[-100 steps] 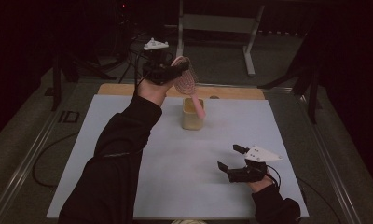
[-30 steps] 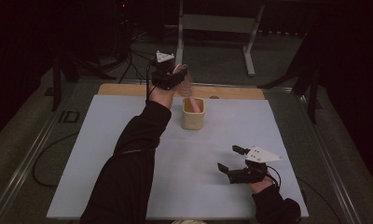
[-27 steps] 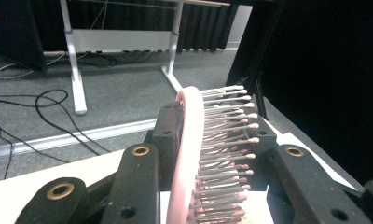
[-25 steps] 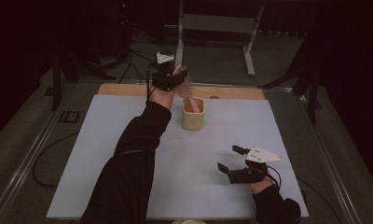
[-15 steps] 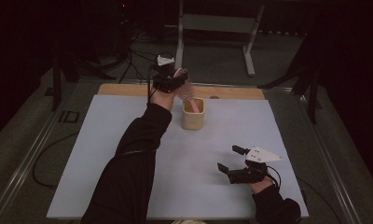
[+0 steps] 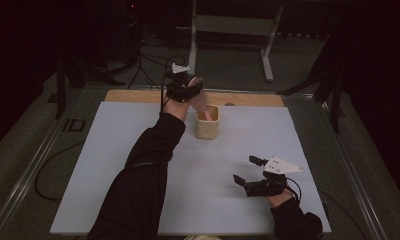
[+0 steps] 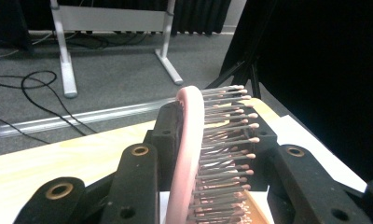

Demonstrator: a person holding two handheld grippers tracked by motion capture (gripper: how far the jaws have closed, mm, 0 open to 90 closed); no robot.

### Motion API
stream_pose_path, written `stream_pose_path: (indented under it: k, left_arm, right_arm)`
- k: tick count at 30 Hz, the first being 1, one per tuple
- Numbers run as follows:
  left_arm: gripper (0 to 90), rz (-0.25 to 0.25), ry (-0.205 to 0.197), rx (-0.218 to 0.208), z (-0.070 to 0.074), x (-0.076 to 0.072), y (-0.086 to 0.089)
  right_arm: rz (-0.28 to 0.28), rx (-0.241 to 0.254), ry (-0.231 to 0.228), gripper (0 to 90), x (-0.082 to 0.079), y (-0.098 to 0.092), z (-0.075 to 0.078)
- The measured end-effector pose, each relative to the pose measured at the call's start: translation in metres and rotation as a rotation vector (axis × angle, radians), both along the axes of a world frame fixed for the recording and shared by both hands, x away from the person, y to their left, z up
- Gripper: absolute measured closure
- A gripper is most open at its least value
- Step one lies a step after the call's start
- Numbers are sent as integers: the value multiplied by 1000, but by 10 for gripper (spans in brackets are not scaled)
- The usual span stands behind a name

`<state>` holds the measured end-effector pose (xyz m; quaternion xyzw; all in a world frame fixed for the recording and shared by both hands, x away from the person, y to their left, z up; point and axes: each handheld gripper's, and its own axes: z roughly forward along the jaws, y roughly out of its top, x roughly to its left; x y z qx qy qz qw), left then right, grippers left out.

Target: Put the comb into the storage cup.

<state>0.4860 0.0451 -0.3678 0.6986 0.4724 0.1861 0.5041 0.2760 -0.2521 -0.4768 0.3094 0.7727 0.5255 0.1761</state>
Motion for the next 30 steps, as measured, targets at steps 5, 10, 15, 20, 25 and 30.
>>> stream_pose_path:
  k: [5, 10, 15, 20, 25, 30]
  left_arm:
    - [658, -4, -2, -2, -3, 0, 1]
    - [657, -8, 1, -3, -6, 1, 1]
    - [656, -12, 6, -3, -9, 1, 1]
    - [654, -21, 14, 2, -15, 2, 1]
    - [641, -28, 14, 3, -16, 3, 0]
    - [518, -36, 38, 18, -18, 5, -1]
  right_arm:
    - [1, 1, 0, 91, 0, 0, 0]
    - [-1, 2, 3, 92, 0, 0, 0]
    - [0, 4, 4, 92, 0, 0, -1]
    - [0, 5, 6, 91, 0, 0, -1]
    - [2, 5, 6, 92, 0, 0, -1]
    - [2, 6, 11, 92, 0, 1, -1]
